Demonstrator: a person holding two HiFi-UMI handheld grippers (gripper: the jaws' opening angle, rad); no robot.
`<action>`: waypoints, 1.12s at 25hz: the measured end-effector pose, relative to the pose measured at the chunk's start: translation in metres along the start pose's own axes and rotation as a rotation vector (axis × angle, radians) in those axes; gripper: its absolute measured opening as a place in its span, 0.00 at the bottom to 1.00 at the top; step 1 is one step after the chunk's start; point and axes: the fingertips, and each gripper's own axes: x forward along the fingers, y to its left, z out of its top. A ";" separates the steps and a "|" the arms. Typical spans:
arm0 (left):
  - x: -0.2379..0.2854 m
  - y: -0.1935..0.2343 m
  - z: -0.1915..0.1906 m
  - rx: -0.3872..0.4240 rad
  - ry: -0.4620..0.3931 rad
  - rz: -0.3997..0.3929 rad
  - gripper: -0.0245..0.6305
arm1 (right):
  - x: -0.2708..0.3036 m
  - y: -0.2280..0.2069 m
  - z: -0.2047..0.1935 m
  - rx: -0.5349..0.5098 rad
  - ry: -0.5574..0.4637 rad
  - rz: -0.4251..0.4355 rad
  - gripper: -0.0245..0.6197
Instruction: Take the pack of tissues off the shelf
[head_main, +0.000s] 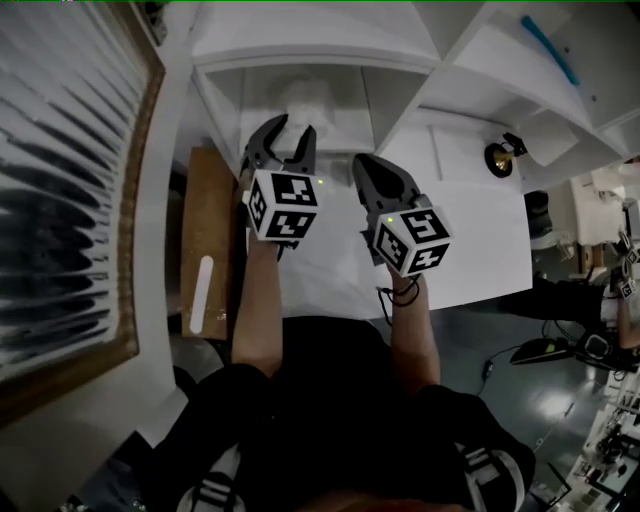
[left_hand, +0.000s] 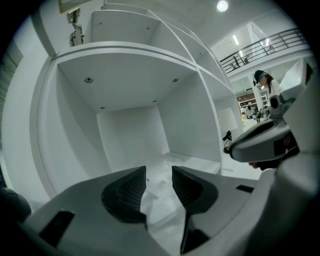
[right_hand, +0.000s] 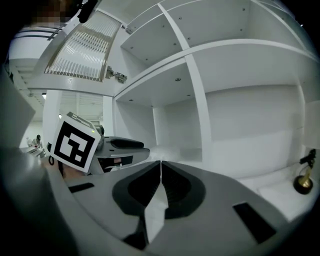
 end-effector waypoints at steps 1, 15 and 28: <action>0.004 0.000 -0.001 0.009 0.013 0.006 0.28 | 0.001 -0.002 -0.001 0.002 0.003 0.000 0.07; 0.009 0.005 -0.012 -0.020 0.050 0.075 0.06 | 0.001 -0.005 -0.002 0.015 0.015 0.001 0.07; -0.052 0.003 0.016 -0.141 -0.087 0.056 0.06 | -0.024 0.030 0.028 -0.034 -0.055 0.032 0.07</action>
